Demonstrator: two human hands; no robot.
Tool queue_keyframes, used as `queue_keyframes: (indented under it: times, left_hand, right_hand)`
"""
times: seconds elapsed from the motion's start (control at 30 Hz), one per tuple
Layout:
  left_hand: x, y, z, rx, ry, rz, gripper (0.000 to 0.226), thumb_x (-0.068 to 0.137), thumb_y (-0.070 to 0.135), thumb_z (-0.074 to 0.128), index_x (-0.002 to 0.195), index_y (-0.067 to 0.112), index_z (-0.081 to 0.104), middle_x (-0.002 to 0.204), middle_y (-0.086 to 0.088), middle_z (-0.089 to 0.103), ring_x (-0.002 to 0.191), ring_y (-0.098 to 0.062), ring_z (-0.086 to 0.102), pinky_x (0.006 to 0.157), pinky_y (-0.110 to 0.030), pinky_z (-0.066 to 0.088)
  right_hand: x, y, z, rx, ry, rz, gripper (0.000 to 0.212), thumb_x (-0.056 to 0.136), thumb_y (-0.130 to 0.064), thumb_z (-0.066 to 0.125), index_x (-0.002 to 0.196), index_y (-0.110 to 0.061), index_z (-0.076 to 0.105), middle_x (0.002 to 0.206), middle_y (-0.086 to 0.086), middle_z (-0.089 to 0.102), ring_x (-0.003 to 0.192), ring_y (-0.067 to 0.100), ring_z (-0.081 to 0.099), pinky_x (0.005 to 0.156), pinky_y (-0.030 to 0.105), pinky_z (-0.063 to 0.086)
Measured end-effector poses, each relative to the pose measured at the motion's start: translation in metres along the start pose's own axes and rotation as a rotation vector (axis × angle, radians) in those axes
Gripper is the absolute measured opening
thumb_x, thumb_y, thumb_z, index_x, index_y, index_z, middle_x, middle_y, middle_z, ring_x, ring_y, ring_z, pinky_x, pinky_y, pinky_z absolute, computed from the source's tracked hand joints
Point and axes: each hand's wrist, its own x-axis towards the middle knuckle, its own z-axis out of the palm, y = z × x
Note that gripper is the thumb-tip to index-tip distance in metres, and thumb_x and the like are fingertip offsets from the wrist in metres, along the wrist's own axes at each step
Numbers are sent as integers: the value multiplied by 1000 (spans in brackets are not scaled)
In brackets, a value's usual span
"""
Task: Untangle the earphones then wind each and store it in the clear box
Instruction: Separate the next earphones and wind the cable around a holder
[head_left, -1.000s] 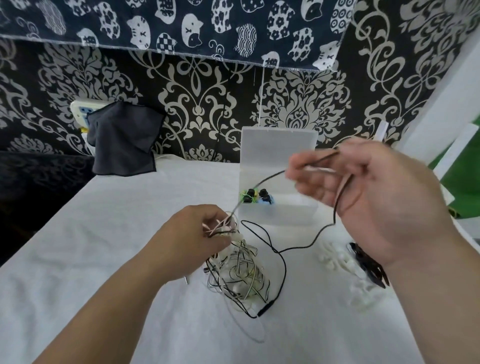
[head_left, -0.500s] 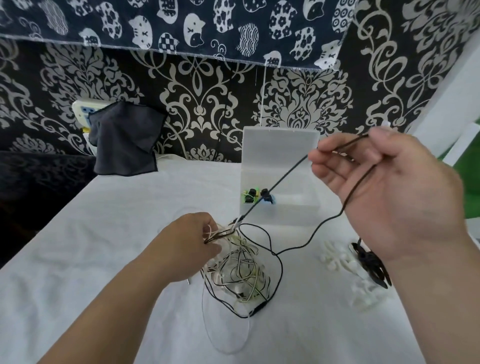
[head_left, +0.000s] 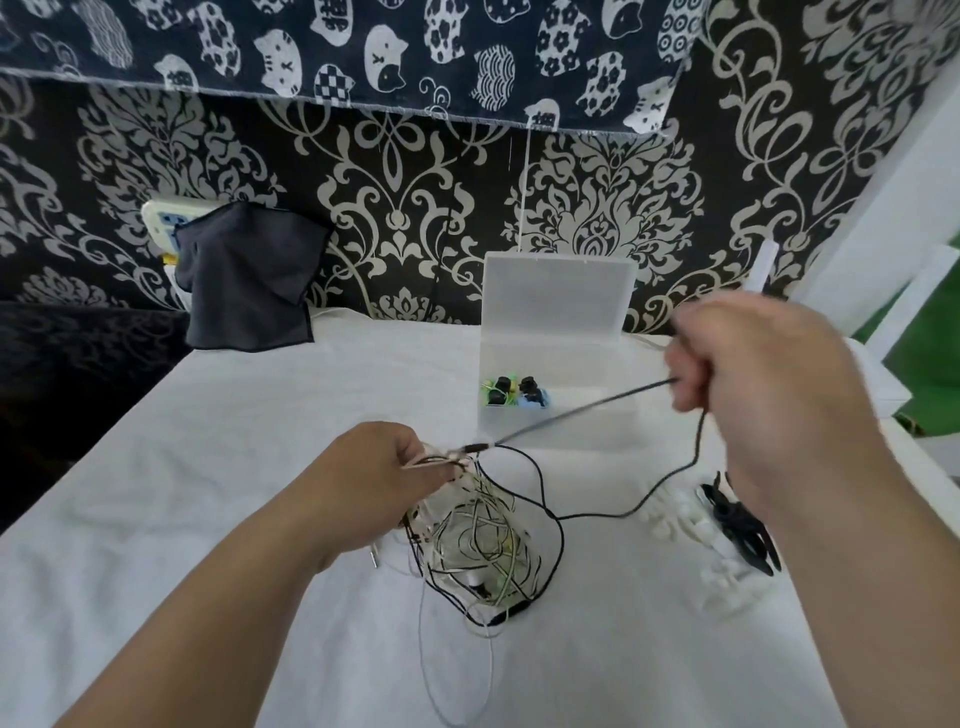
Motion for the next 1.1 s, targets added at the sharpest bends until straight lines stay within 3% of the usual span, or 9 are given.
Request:
queue_keyframes:
  times: [0.1,0.2,0.33,0.63,0.7,0.8,0.93,1.0,1.1]
  left_hand:
    - [2,-8,0,155,3,-34,37,96,38,59,69,15,48,64,1,54,57,-14,47,52,-27,33]
    - [4,-11,0,216,44,-28,28,98,32,54,76,15,55,75,1,62,65,-15,55,58,-29,39]
    - [3,-8,-1,236,178,17,13,95,30,59,83,27,64,97,6,65,75,-12,60,63,-28,42]
    - [2,-6,-7,220,261,86,33,74,24,84,96,34,63,102,13,58,89,-6,57,61,-14,37]
    - [2,-6,-6,239,260,106,31,75,19,83,93,34,63,101,14,60,87,-5,57,62,-13,37]
    - [1,-4,-5,249,269,133,31,75,14,81,86,34,61,97,16,59,85,-2,55,60,-12,34]
    - [-2,3,-3,239,271,203,32,74,11,80,83,34,60,90,17,54,82,-1,54,56,-10,31]
    - [-2,4,-2,245,269,248,34,74,8,79,80,35,59,91,17,54,82,-3,55,57,-10,33]
    - [-4,7,-1,225,282,300,37,75,5,76,77,36,58,91,14,56,80,-4,55,59,-9,35]
  right_hand:
    - [6,-9,-8,314,208,-21,43,89,-11,51,47,-14,53,48,-1,48,57,24,45,64,42,42]
    - [13,-3,-12,355,103,48,47,90,-7,50,45,-19,57,56,0,62,56,24,58,66,40,55]
    - [15,12,-13,23,-148,214,41,88,-4,51,49,-15,58,88,13,74,67,25,74,78,47,58]
    - [9,22,-11,-534,-167,73,24,94,-24,61,73,-19,71,71,-3,70,65,21,70,63,34,52]
    - [9,29,-11,-864,-203,82,12,92,-22,61,90,-21,73,88,2,71,84,26,67,74,37,54]
    - [3,33,-3,-1026,-182,30,33,86,-14,66,117,-26,63,119,3,59,105,27,57,82,35,48]
    - [-20,31,22,-779,-628,54,27,81,-7,63,77,-33,69,91,-10,70,83,15,67,77,31,56]
    - [-34,41,37,-833,-859,102,31,83,-5,60,87,-32,74,95,-9,72,87,14,68,77,27,55]
    - [-43,62,47,-931,-909,92,40,84,0,52,103,-28,73,109,-2,68,98,20,64,83,27,52]
